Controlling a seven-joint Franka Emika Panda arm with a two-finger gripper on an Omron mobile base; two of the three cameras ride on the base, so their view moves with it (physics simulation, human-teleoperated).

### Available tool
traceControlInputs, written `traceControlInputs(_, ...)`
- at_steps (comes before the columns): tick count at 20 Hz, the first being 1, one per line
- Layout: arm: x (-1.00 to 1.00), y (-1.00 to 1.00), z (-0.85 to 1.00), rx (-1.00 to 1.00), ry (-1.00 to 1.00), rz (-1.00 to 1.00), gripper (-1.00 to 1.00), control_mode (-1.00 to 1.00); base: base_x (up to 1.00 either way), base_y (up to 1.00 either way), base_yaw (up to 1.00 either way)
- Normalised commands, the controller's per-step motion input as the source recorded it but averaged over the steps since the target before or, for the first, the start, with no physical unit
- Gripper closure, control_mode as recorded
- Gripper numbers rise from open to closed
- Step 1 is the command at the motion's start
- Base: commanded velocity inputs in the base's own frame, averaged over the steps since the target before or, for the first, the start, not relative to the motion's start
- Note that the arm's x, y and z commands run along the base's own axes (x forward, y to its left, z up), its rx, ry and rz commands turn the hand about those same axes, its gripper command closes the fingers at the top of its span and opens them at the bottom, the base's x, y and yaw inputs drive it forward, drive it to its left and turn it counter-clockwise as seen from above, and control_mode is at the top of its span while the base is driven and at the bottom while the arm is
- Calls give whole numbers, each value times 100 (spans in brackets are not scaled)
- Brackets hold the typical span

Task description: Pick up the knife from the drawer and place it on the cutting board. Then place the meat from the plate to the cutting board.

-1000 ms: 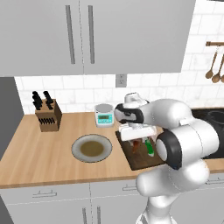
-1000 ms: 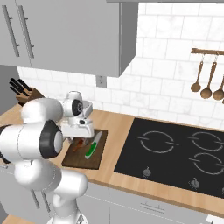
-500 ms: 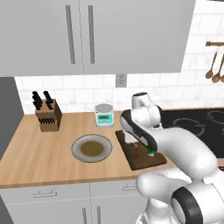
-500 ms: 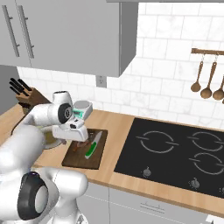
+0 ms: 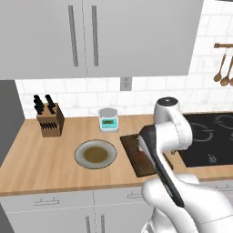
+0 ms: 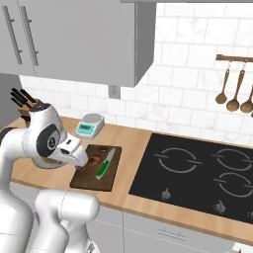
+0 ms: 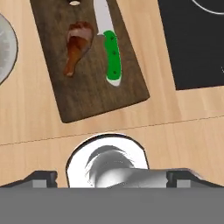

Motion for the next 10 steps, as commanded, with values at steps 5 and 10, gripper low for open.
traceControlInputs(5,-53,-5,100,0,-25,3,-100,-100,0,0,0)
traceControlInputs(10,-48,-2,95,0,-30,12,-100,-100,0,0,0)
